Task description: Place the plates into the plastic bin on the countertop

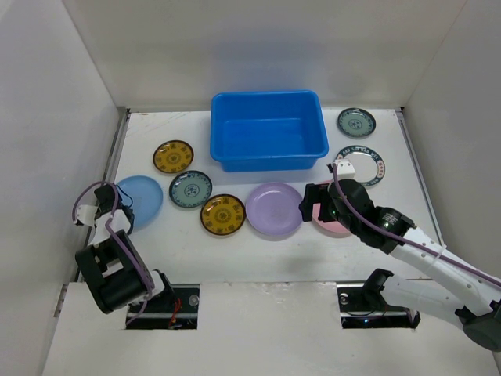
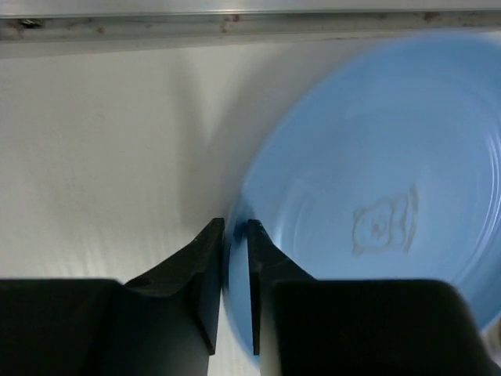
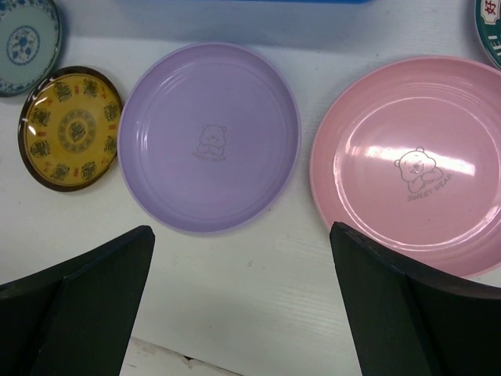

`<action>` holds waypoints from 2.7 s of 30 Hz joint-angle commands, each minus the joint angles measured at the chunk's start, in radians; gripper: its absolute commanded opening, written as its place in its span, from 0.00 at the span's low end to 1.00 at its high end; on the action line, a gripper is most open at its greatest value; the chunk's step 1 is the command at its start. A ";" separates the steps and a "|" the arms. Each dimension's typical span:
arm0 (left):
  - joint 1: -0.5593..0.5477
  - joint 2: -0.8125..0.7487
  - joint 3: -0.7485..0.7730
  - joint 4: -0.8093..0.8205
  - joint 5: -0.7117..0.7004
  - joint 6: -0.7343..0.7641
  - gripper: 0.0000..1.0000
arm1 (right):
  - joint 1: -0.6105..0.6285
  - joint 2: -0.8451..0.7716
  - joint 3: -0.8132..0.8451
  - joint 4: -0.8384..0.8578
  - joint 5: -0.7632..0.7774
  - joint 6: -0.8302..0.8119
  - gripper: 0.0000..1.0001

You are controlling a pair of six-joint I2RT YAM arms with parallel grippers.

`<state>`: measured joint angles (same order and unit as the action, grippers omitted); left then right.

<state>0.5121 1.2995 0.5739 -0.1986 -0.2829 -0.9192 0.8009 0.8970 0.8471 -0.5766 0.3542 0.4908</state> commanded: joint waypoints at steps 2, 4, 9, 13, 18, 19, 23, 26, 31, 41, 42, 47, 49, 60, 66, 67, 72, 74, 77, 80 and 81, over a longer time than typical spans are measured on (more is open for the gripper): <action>-0.011 0.009 0.009 -0.097 -0.002 -0.010 0.03 | 0.013 -0.013 0.020 0.024 -0.008 -0.003 1.00; -0.016 -0.028 0.032 -0.130 -0.006 -0.003 0.00 | 0.013 -0.020 0.012 0.027 -0.008 0.000 1.00; -0.043 -0.138 0.147 -0.238 -0.024 0.023 0.00 | 0.013 -0.035 -0.005 0.035 -0.009 0.005 1.00; -0.103 -0.213 0.292 -0.321 -0.035 0.029 0.00 | 0.013 -0.050 -0.010 0.037 -0.009 0.005 1.00; -0.215 -0.235 0.486 -0.380 -0.074 0.051 0.00 | 0.005 -0.076 -0.011 0.035 -0.009 0.009 1.00; -0.250 -0.227 0.536 -0.381 -0.078 0.062 0.00 | 0.002 -0.081 -0.010 0.032 -0.009 0.011 1.00; -0.390 -0.154 0.705 -0.358 -0.068 0.115 0.01 | -0.012 -0.096 -0.002 0.024 -0.006 0.018 1.00; -0.517 -0.063 0.819 -0.306 -0.050 0.180 0.01 | -0.036 -0.095 0.015 0.006 0.003 0.020 1.00; -0.703 0.140 0.995 -0.236 -0.003 0.292 0.02 | -0.082 -0.084 0.035 -0.017 0.011 0.020 1.00; -0.867 0.576 1.342 -0.177 0.128 0.442 0.03 | -0.119 -0.072 0.055 -0.046 0.015 0.072 1.00; -0.876 0.613 1.368 -0.176 0.137 0.454 0.03 | -0.119 -0.066 0.061 -0.051 0.017 0.077 1.00; -0.904 0.762 1.437 -0.138 0.148 0.497 0.04 | -0.113 -0.043 0.076 -0.065 0.032 0.084 1.00; -0.906 0.806 1.437 -0.095 0.165 0.508 0.04 | -0.113 -0.037 0.075 -0.066 0.034 0.088 1.00; -0.921 1.024 1.515 -0.018 0.206 0.589 0.15 | -0.108 -0.012 0.060 -0.077 0.034 0.103 1.00; -0.933 1.002 1.508 0.011 0.199 0.617 0.55 | -0.101 -0.003 0.007 -0.060 0.025 0.124 1.00; -0.936 0.977 1.503 0.019 0.194 0.626 0.72 | -0.101 0.000 -0.003 -0.057 0.023 0.127 1.00; -0.958 0.830 1.502 0.022 0.142 0.661 1.00 | -0.101 0.028 -0.054 -0.036 -0.021 0.160 1.00; -0.968 0.753 1.502 0.015 0.107 0.675 1.00 | -0.104 0.040 -0.083 -0.013 -0.050 0.178 1.00; -0.987 0.618 1.463 0.004 0.027 0.701 1.00 | -0.107 0.056 -0.131 0.052 -0.112 0.201 1.00; -0.998 0.461 1.335 0.022 -0.048 0.721 1.00 | -0.125 0.075 -0.172 0.138 -0.173 0.239 1.00; -0.998 0.410 1.286 0.025 -0.065 0.723 1.00 | -0.128 0.086 -0.181 0.159 -0.185 0.255 1.00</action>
<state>-0.4801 1.8927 1.9400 -0.2146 -0.2409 -0.2356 0.6865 0.9710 0.6811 -0.5514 0.2413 0.6876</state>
